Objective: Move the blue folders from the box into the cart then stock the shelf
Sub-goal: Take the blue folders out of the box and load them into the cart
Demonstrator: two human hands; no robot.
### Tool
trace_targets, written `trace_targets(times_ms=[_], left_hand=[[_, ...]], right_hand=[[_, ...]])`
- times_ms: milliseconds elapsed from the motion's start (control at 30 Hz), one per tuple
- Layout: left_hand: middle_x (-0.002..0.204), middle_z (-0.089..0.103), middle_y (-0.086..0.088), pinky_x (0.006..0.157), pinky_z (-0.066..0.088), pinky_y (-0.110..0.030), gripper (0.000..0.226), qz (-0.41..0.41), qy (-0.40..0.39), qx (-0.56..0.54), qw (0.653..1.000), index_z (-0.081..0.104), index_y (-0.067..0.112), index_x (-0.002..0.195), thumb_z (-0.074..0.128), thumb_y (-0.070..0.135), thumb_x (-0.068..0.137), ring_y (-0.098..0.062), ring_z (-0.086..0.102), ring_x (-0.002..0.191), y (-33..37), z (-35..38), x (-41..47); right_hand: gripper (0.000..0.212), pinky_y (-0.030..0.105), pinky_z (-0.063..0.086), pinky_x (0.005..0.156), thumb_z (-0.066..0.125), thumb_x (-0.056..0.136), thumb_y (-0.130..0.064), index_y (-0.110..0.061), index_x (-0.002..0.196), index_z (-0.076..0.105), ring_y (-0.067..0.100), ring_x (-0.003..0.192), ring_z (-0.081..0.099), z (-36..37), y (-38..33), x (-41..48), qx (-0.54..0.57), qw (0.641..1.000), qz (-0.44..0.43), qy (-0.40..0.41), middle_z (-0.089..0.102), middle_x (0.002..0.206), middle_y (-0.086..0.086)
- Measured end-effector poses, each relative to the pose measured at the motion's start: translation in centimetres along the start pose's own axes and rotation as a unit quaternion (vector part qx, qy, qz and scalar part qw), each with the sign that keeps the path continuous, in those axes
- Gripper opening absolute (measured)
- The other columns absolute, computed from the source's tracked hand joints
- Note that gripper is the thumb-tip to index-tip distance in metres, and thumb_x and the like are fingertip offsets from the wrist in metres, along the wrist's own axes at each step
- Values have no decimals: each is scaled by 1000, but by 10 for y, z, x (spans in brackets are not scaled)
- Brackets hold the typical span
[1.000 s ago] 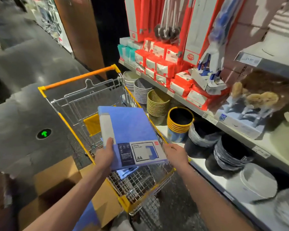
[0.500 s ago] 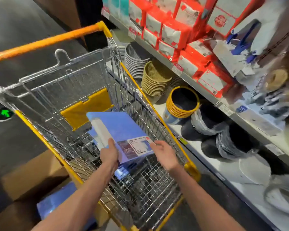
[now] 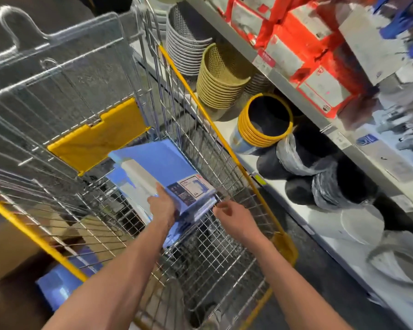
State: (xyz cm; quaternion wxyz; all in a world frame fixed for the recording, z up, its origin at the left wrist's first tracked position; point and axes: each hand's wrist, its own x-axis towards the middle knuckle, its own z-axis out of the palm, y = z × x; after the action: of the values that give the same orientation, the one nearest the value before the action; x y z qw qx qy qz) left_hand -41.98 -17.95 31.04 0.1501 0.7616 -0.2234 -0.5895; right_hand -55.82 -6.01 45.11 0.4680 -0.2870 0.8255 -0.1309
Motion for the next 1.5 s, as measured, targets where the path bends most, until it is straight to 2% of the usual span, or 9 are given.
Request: trace_targets(times_ms=[67, 233, 400, 533, 633, 767, 900, 1133, 1500], left_hand=[[108, 66, -35, 75, 59, -59, 98, -1, -53, 86, 995, 52, -17, 122, 51, 69, 75, -47, 68, 89, -22, 4, 47], [104, 67, -35, 73, 54, -47, 48, 90, -94, 217, 967, 64, -11, 104, 52, 35, 97, -48, 67, 98, 8, -33, -7], [92, 77, -10, 68, 57, -33, 29, 177, -172, 246, 937, 68, 8, 96, 51, 31, 103, -28, 76, 79, 12, -65, -51], [90, 74, 1, 71, 58, -35, 22, 314, -149, 266, 899, 66, 15, 108, 49, 28, 105, -14, 73, 72, 17, -96, -117], [91, 75, 2, 60, 54, -29, 22, 363, -126, 253, 888, 65, 16, 111, 50, 30, 105, -14, 73, 75, 9, -126, -169], [89, 75, -1, 62, 56, -23, 20, 411, -67, 220, 882, 67, 14, 108, 50, 24, 105, -15, 73, 73, -26, -172, -233], [79, 73, -1, 58, 49, -13, 20, 418, -13, 181, 890, 67, 17, 95, 50, 13, 103, 1, 65, 57, -85, -218, -271], [87, 75, -9, 67, 59, -28, 19, 356, 70, 118, 924, 68, 8, 104, 50, 11, 103, -18, 70, 67, -178, -293, -311], [78, 75, 2, 65, 60, -34, 16, 243, 124, 71, 959, 66, 19, 94, 53, 12, 100, -20, 73, 66, -284, -411, -291]], right_hand=[[36, 35, 55, 93, 53, 100, -39, -16, 127, 58, 11, 97, 63, 2, 2, 0, 1, 1000, 5, -2, 64, 109, -4], [34, 36, 57, 86, 53, 98, -38, -16, 122, 60, 5, 75, 55, 3, 3, -7, 24, 1000, 4, -7, 60, 90, -8], [28, 12, 36, 44, 54, 100, -20, -6, 123, 60, 4, 54, 44, 2, 4, -25, 15, 999, -38, -4, 51, 74, -9], [16, 18, 44, 64, 53, 100, -28, -21, 110, 63, 6, 76, 58, 1, 0, -61, 43, 997, -65, 2, 66, 96, -2], [16, 38, 54, 86, 55, 98, -25, -18, 104, 68, 21, 98, 68, 8, -6, -95, 62, 989, -135, 9, 72, 109, 6], [14, 41, 58, 80, 56, 100, -29, -22, 90, 63, 18, 82, 71, 26, -5, -139, 95, 974, -203, -34, 74, 92, 2], [19, 32, 48, 59, 55, 100, -25, -19, 85, 65, 18, 63, 61, 51, -1, -187, 105, 960, -250, -74, 72, 87, 14], [22, 22, 45, 52, 53, 98, -22, -7, 92, 67, 13, 61, 62, 116, 10, -256, 9, 948, -279, -153, 69, 79, 3], [34, 34, 43, 66, 45, 82, -38, -9, 78, 62, 32, 77, 66, 260, 8, -290, -171, 910, -284, -251, 68, 86, 14]])
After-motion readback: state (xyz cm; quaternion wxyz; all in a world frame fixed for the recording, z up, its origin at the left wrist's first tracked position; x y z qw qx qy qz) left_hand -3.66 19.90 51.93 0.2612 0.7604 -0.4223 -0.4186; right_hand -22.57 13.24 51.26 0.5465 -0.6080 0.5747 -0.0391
